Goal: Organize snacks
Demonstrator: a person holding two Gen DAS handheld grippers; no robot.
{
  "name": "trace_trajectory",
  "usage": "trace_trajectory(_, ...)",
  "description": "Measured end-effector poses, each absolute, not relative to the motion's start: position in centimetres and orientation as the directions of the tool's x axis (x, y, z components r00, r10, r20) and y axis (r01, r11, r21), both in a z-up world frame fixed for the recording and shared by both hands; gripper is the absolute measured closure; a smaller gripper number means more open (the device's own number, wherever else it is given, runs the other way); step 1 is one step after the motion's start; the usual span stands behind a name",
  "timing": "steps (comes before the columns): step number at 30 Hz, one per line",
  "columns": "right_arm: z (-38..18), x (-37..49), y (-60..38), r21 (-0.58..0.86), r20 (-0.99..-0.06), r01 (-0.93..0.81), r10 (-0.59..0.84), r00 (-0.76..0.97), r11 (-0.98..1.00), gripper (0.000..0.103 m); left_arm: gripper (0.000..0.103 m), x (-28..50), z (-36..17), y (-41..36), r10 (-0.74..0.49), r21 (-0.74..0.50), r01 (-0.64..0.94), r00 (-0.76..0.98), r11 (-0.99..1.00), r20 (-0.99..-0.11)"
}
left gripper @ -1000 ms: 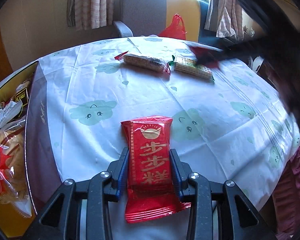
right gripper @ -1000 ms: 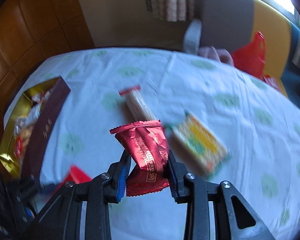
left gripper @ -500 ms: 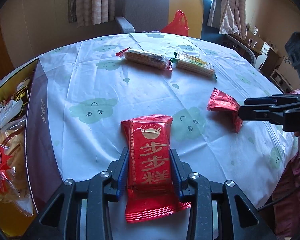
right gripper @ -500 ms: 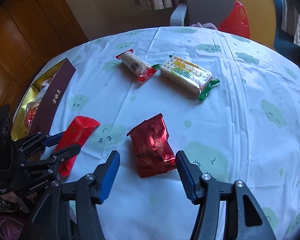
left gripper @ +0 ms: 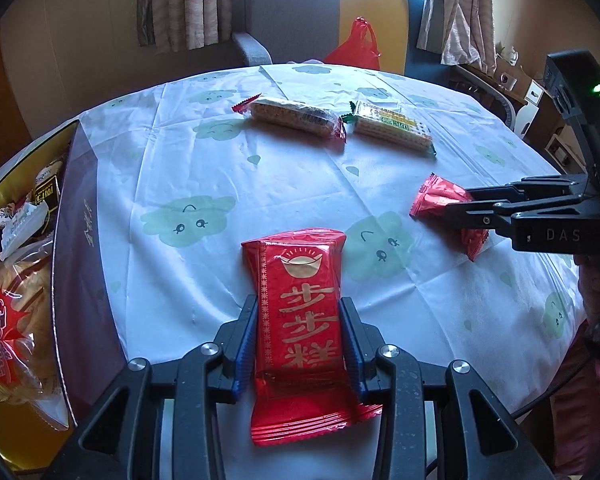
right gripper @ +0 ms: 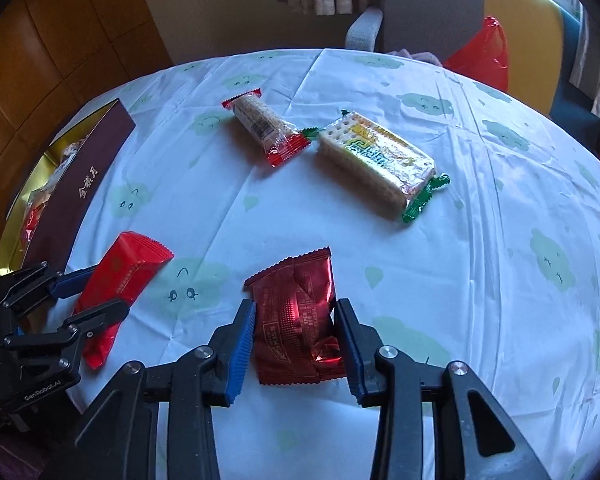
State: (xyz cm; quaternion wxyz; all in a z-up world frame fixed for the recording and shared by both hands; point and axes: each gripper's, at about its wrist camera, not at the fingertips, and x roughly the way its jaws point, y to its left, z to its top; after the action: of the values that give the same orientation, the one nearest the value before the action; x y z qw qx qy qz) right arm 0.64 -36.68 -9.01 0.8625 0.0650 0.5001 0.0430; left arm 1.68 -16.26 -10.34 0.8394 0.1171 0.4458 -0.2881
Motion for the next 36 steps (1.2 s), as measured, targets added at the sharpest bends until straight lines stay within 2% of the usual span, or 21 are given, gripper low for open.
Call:
trace_trajectory(9,-9.2,0.2,-35.3,0.066,-0.855,0.040,0.036,0.518,0.997,0.065,0.065,1.4,-9.7,-16.7,-0.387,-0.062,0.607,0.420,0.792,-0.821)
trace_trajectory(13,-9.4,0.2,-34.6,0.012,-0.854,0.053,-0.018,0.520,0.998,0.066,0.065,0.1,-7.9,-16.7,-0.432,-0.069,0.636,0.436,0.768,-0.789)
trace_trajectory(20,-9.6,0.4,-34.8,0.031,-0.866,0.066,-0.006,0.499,0.997,0.066,0.065,0.0,-3.2,-13.6,-0.492,-0.140,0.597,0.481,0.790,-0.726)
trace_trajectory(26,-9.6,0.2,-34.7,0.029,-0.864,0.070,-0.010,0.504,0.997,0.066,0.065,3.1,0.5,-5.8,-0.463,-0.231,0.433,0.569,0.871,-0.680)
trace_trajectory(36,-9.7,-0.1,-34.7,0.030,-0.854,0.076,-0.014,0.520,0.997,0.066,0.065,10.2,-0.9,10.1,-0.304,-0.373,0.012,0.601,0.928,-0.739)
